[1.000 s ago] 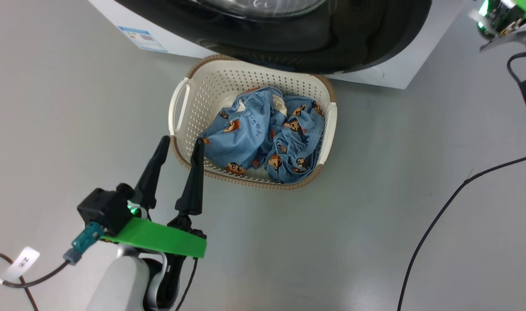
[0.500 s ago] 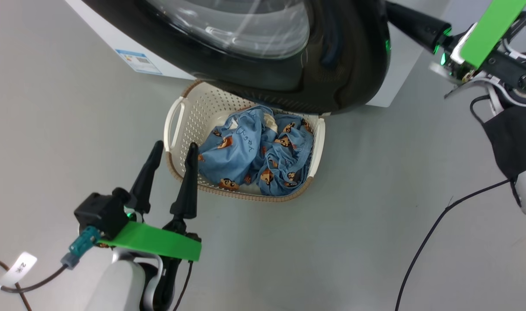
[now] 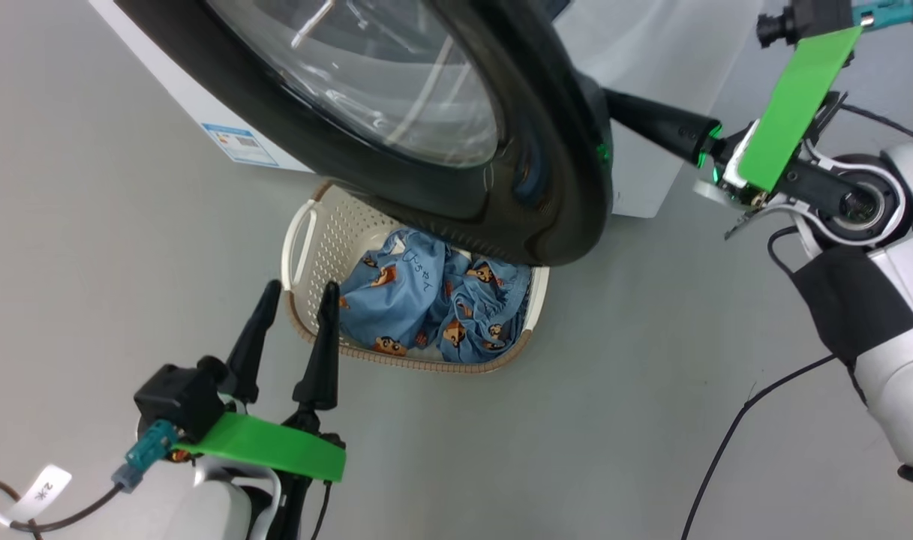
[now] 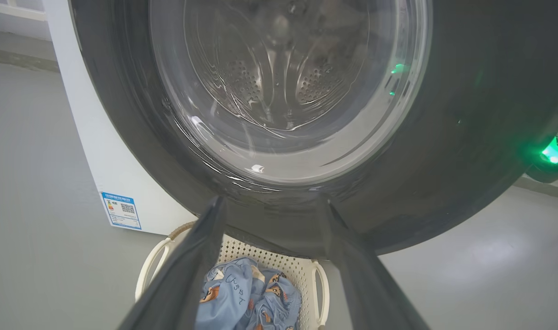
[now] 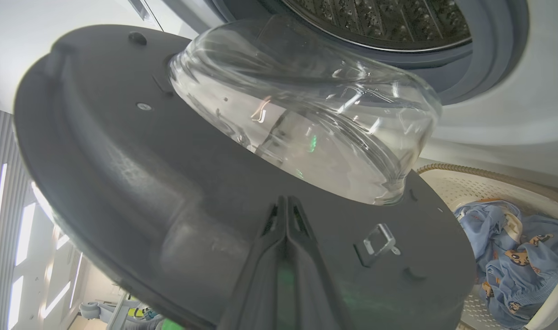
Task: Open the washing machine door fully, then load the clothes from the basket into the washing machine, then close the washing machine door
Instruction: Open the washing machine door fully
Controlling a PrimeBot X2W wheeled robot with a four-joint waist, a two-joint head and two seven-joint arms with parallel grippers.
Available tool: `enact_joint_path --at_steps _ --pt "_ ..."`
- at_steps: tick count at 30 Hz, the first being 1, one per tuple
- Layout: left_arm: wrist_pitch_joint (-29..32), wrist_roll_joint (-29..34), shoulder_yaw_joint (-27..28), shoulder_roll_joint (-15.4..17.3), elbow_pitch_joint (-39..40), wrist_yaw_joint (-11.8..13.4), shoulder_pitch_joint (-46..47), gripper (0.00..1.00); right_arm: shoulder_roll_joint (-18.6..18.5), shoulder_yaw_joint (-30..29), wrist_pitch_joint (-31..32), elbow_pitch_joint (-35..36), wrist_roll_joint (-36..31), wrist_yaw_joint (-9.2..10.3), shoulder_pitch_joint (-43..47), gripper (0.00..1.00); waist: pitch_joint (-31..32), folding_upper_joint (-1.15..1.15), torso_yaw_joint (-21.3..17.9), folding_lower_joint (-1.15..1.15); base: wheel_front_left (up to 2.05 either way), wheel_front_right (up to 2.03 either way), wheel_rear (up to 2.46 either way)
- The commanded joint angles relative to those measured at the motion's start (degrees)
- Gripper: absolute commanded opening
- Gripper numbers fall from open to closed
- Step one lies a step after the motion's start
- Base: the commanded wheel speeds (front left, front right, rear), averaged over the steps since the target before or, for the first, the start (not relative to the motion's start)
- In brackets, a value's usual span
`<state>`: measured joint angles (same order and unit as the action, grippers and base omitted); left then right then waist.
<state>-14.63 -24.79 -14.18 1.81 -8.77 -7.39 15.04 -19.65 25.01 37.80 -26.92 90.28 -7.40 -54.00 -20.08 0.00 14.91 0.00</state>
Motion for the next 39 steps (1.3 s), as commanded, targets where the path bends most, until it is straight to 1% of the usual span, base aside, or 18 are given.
enact_joint_path --at_steps 1,17,25,39 --pt "-0.37 0.96 2.08 1.07 1.04 -0.10 -0.58 1.00 1.35 0.91 0.39 2.21 -0.29 -0.09 1.51 0.00 0.68 0.00 -0.12 0.00 0.00 0.00 0.00" --pt "-0.37 1.69 2.83 1.07 0.70 -0.10 -3.76 1.00 3.07 3.53 2.45 5.36 0.51 -0.09 7.76 0.00 5.34 0.00 0.23 0.00 0.00 0.00 0.00" --pt "-0.37 2.20 3.23 1.16 0.50 -0.10 -5.82 1.00 4.52 4.84 3.60 7.73 0.97 -0.09 11.83 0.00 8.07 0.00 0.59 0.00 0.00 0.00 0.00" --pt "-0.37 2.43 3.12 1.22 0.68 -0.10 -7.19 1.00 6.84 5.89 4.32 9.09 0.88 -0.09 15.52 0.00 9.99 0.00 2.24 0.00 0.00 0.00 0.00"
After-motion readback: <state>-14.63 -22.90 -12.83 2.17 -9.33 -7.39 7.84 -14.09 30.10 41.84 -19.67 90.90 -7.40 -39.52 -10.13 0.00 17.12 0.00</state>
